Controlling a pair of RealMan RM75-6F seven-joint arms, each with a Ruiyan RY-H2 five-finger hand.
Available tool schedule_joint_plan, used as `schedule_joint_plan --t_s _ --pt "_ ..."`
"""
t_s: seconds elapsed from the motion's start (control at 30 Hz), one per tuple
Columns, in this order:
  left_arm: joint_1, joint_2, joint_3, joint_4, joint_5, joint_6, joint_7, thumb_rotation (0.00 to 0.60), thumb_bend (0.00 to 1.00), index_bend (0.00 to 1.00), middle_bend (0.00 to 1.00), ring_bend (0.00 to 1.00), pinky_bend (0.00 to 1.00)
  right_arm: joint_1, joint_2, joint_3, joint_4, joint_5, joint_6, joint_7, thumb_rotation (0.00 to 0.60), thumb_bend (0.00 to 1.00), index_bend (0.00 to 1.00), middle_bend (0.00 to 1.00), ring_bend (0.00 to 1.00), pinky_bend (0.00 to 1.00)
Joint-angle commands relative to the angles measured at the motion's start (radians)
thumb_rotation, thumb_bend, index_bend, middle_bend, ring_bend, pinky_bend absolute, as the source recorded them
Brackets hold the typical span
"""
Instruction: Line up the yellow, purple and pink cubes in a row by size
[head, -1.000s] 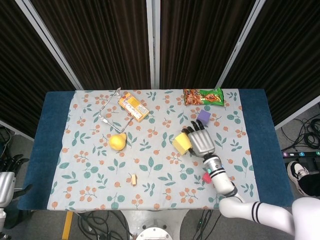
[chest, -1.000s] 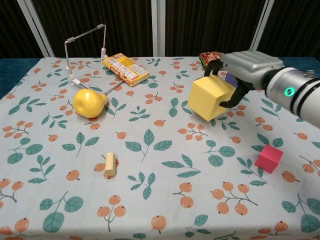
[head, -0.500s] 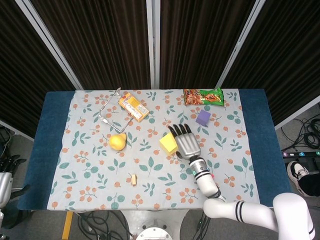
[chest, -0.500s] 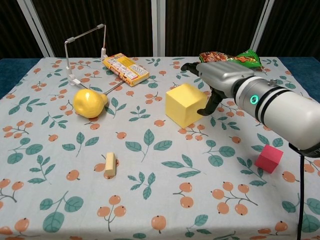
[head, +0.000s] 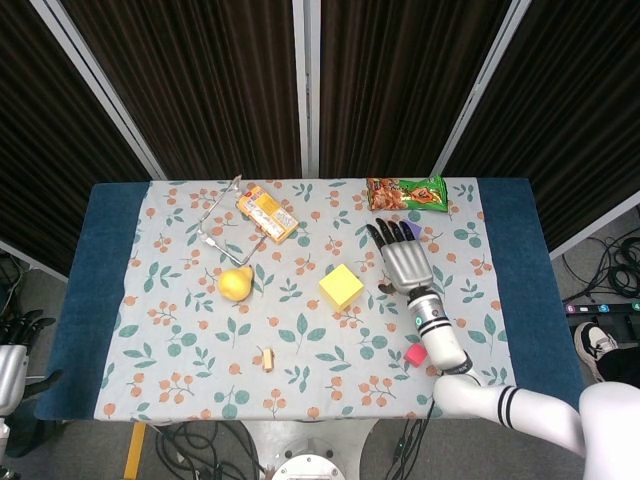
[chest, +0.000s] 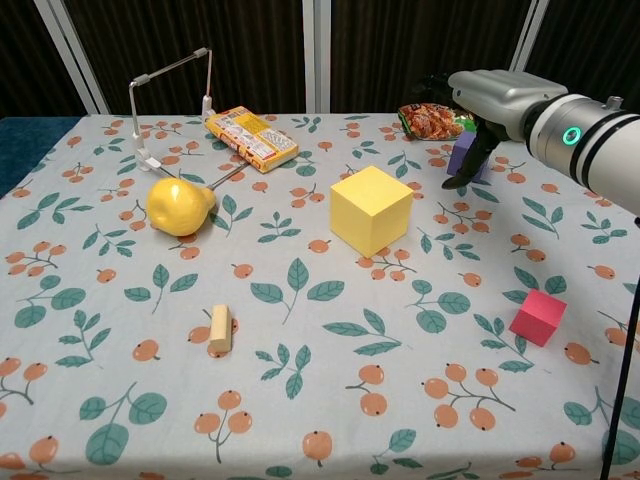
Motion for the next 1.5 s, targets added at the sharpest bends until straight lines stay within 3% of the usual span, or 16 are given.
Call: schedule_joint_plan --t_s 0.03,0.23,0.6,1.2,1.5 --pt "0.002 0.002 0.001 -0.003 -0.003 -0.001 0.003 0.600 0.12 0.31 0.28 0.22 0.20 0.053 -0.074 0.020 0.142 -0.021 -0.054 0.073 0.600 0.00 0.00 0.00 0.00 0.00" --pt "0.004 0.006 0.001 -0.010 -0.011 -0.005 0.012 0.600 0.12 0.31 0.28 0.22 0.20 0.096 -0.161 0.023 0.298 -0.059 -0.098 0.157 0.600 0.00 0.00 0.00 0.00 0.00" --pt "-0.002 0.012 0.000 -0.023 -0.001 -0.007 0.020 0.600 0.12 0.31 0.28 0.22 0.20 0.091 -0.211 -0.002 0.380 -0.153 -0.112 0.313 0.600 0.00 0.00 0.00 0.00 0.00" --pt "-0.004 0.015 0.003 -0.034 0.007 -0.007 0.020 0.600 0.12 0.31 0.28 0.22 0.20 -0.016 -0.092 -0.098 0.146 -0.242 -0.045 0.309 0.600 0.00 0.00 0.00 0.00 0.00" --pt "0.000 0.012 0.004 -0.027 0.008 -0.001 0.009 0.600 0.12 0.31 0.28 0.22 0.20 -0.038 -0.042 -0.117 0.107 -0.243 -0.027 0.239 0.600 0.00 0.00 0.00 0.00 0.00"
